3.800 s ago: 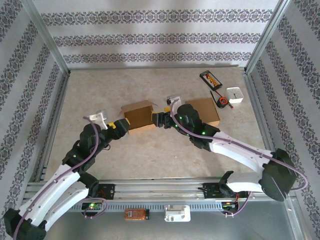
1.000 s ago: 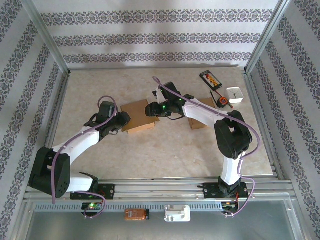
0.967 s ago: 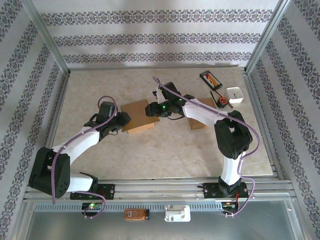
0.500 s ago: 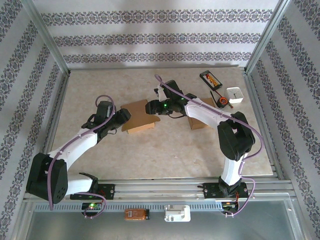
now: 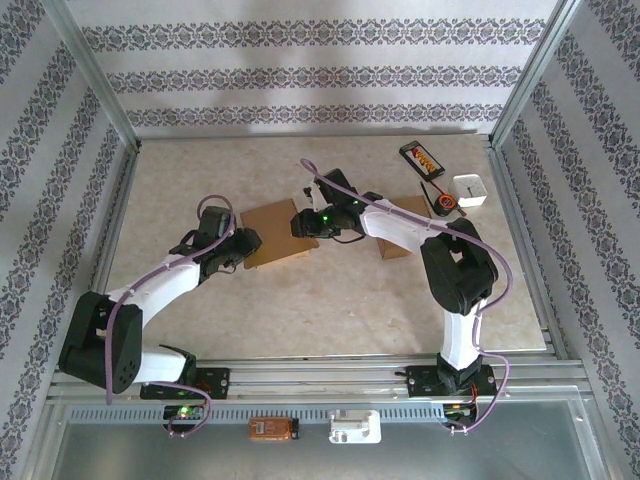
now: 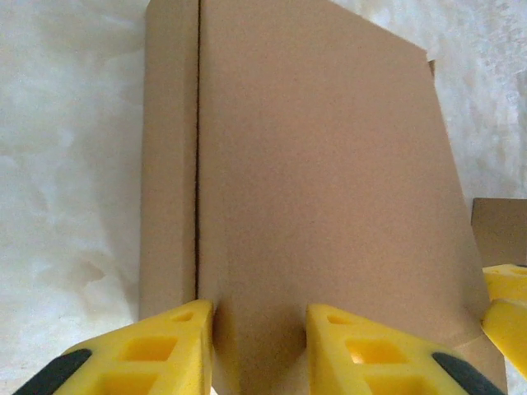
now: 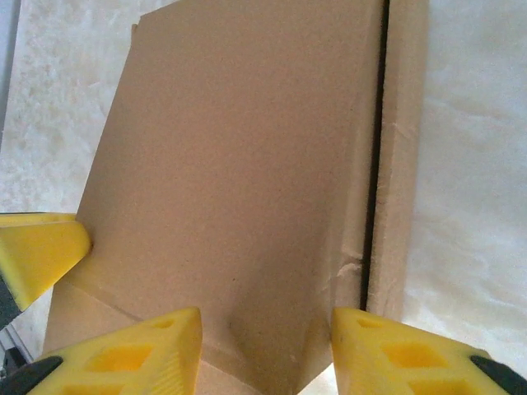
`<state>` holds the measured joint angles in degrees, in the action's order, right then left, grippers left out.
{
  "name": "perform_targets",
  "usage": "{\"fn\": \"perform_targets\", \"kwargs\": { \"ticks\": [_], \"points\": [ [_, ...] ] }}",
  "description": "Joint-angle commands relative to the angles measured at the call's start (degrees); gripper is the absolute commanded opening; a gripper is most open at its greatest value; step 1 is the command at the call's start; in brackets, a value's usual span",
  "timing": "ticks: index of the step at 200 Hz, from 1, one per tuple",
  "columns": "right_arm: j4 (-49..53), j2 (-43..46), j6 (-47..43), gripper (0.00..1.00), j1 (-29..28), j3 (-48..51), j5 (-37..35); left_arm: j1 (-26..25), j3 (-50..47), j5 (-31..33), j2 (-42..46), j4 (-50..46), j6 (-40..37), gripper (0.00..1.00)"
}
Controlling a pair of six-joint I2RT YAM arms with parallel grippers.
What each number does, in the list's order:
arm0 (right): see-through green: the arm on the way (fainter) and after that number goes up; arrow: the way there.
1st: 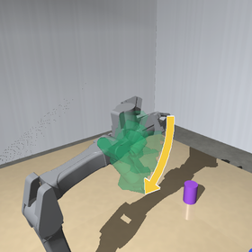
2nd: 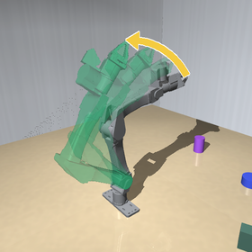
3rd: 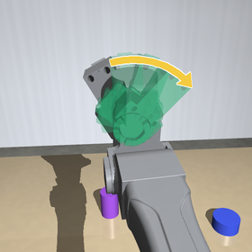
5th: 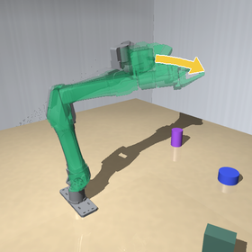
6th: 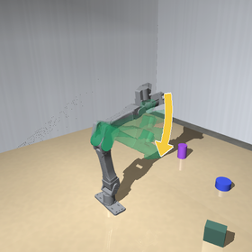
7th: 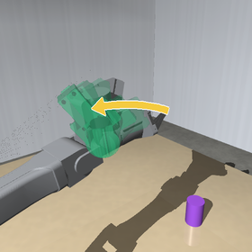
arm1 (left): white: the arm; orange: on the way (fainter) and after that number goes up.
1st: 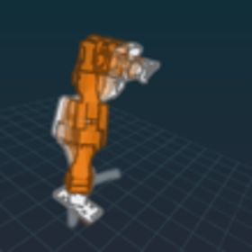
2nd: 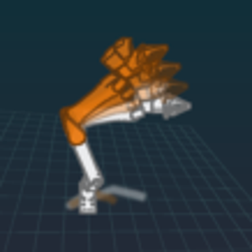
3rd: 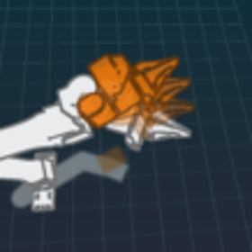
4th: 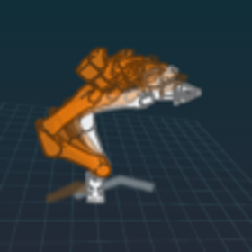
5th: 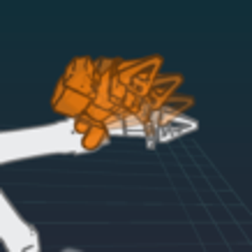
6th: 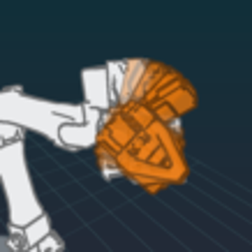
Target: Fold the paper box
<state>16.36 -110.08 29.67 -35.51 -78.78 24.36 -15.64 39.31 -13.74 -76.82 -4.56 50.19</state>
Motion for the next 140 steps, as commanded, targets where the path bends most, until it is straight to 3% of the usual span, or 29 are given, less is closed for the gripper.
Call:
{"fn": "perform_targets", "kwargs": {
  "ticks": [1, 42, 68, 96, 140],
  "points": [
    [-1.5, -1.4, -1.0, 0.46, -1.2, 1.2, -1.6, 0.0, -1.3, 0.2, -1.1, 1.0, 0.0, 0.31],
    [-0.3, -3.4, -5.4, 0.47, -2.1, 2.8, -10.1, 0.0, -3.3, 4.0, -1.7, 0.5, -1.8, 0.35],
    [1.8, -3.2, -6.5, 0.5, -2.1, 1.6, -10.7, 0.0, -3.3, 4.6, -1.0, 0.2, -2.2, 0.41],
    [1.2, -0.7, -6.5, 0.54, -2.0, 0.6, -11.0, 0.1, -2.5, 7.0, 1.5, 0.4, -3.2, 0.59],
    [1.0, -3.7, -5.6, 0.57, -1.4, -3.8, -10.6, 0.4, -0.1, 9.1, -0.9, 1.5, -6.0, 0.62]
  ]
}}
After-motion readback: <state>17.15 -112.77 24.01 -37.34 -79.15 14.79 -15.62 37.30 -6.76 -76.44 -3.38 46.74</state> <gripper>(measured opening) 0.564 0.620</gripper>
